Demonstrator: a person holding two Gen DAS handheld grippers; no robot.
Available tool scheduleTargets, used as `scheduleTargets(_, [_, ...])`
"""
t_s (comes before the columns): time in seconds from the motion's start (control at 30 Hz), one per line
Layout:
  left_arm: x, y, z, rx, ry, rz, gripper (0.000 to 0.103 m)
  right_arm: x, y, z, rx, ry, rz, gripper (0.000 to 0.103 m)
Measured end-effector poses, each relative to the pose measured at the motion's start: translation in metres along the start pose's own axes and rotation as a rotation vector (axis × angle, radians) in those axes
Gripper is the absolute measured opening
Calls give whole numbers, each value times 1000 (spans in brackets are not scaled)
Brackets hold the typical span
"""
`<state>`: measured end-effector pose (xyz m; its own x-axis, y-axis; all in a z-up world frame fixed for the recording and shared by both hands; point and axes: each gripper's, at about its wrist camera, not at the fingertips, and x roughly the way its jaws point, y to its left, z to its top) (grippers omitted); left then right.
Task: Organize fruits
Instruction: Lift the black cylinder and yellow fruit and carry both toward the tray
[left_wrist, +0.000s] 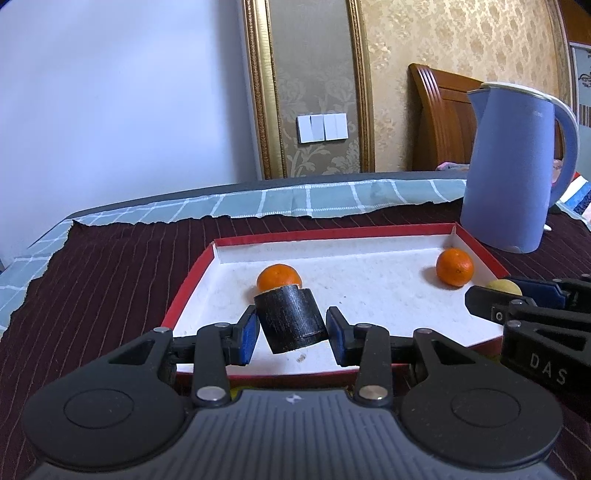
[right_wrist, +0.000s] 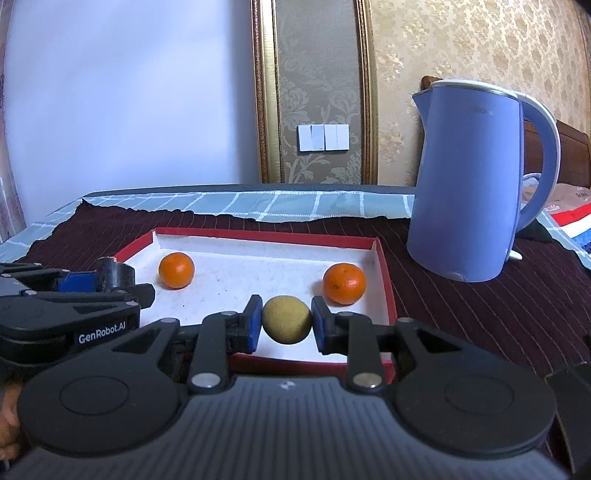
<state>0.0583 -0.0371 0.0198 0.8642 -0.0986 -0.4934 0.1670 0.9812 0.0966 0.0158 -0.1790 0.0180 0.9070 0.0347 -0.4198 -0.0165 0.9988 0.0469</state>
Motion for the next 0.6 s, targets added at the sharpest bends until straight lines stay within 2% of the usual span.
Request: scheduleTargets(0.6, [23,-5,21,13,5,40,39,14,2,18,-26,-7,-4,26])
